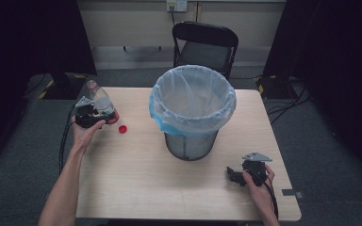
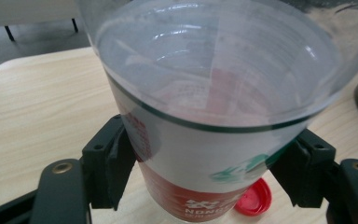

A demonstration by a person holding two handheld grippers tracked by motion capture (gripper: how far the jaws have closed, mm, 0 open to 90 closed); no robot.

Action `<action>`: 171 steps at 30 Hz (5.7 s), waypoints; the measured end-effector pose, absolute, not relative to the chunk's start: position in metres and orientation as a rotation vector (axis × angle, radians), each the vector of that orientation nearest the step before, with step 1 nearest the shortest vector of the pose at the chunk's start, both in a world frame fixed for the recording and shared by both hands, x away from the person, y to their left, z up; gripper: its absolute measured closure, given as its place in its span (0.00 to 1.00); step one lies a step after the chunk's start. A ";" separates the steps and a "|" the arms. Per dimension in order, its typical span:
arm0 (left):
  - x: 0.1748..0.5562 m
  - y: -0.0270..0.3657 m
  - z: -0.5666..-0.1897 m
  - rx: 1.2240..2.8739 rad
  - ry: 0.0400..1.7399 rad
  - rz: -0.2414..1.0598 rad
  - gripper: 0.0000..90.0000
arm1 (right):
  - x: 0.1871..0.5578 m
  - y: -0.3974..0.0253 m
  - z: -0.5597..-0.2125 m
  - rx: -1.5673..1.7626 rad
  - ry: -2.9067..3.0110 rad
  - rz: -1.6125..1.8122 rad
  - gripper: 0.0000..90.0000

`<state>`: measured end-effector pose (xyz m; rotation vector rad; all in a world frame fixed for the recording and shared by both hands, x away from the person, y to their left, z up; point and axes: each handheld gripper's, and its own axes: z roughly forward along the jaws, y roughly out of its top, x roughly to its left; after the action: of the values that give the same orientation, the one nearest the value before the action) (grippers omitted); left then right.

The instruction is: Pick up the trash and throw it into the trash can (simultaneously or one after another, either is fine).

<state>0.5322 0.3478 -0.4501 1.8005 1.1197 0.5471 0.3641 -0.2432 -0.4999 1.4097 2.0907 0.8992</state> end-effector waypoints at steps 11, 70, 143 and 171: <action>0.521 0.348 -0.432 1.742 1.058 0.558 0.32 | 0.364 -0.243 -0.500 1.410 2.090 0.899 0.12; 0.456 0.282 -0.311 1.574 0.720 0.450 0.32 | 0.364 -0.243 -0.500 1.407 2.092 0.898 0.12; 0.486 0.145 -0.266 1.647 0.498 0.226 0.30 | 0.364 -0.243 -0.500 1.409 2.091 0.899 0.12; 0.475 0.193 -0.272 1.637 0.583 0.287 0.28 | 0.364 -0.243 -0.500 1.405 2.091 0.900 0.12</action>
<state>0.4746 0.1935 -0.2717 1.6372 0.5833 0.2868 0.3640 -0.2433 -0.4999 1.4048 2.0912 0.9002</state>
